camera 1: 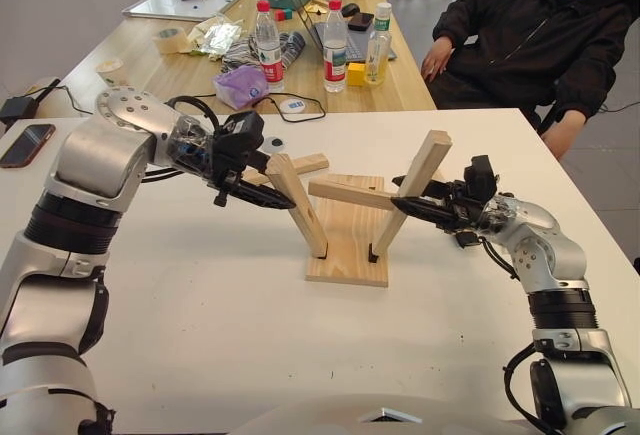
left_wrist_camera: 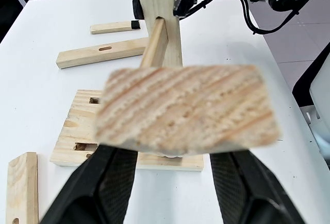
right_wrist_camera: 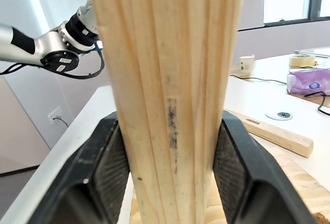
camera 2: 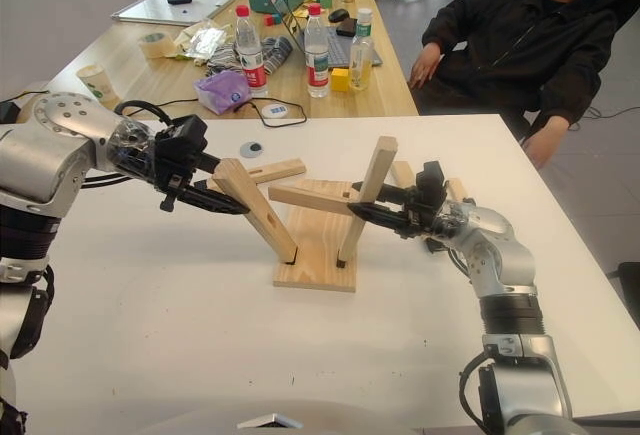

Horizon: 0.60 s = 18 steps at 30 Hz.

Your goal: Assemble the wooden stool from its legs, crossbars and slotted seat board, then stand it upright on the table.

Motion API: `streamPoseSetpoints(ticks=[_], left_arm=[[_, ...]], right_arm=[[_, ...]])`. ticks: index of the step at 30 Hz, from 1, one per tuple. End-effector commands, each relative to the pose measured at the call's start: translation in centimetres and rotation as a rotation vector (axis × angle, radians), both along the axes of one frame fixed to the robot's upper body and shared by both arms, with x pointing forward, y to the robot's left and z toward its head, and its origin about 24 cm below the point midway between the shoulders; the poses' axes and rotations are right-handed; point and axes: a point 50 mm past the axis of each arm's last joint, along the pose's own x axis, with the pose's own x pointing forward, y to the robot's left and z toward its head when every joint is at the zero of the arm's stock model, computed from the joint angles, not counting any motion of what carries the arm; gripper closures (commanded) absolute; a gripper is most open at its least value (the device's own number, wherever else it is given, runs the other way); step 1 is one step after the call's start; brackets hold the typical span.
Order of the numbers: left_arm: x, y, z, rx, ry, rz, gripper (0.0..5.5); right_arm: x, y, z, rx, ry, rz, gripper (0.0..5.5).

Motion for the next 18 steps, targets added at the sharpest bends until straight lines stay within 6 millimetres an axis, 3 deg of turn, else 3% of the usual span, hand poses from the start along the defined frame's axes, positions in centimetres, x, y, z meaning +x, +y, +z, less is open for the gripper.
streamPoseSetpoints(ticks=[1, 7, 18], left_arm=[[-0.2, 0.5, -1.2, 0.023, 0.07, 0.028, 3.47], [-0.2, 0.7, -1.4, 0.024, 0.076, 0.039, 3.47], [0.0, 1.4, -2.1, 0.035, 0.094, 0.072, 3.47]], right_arm=[[-0.1, -1.2, -1.0, -0.145, 0.029, -0.009, 3.42], [0.3, -2.1, -0.7, -0.18, 0.024, -0.001, 3.42], [-0.4, -2.3, -1.9, -0.244, 0.043, 0.047, 3.43]])
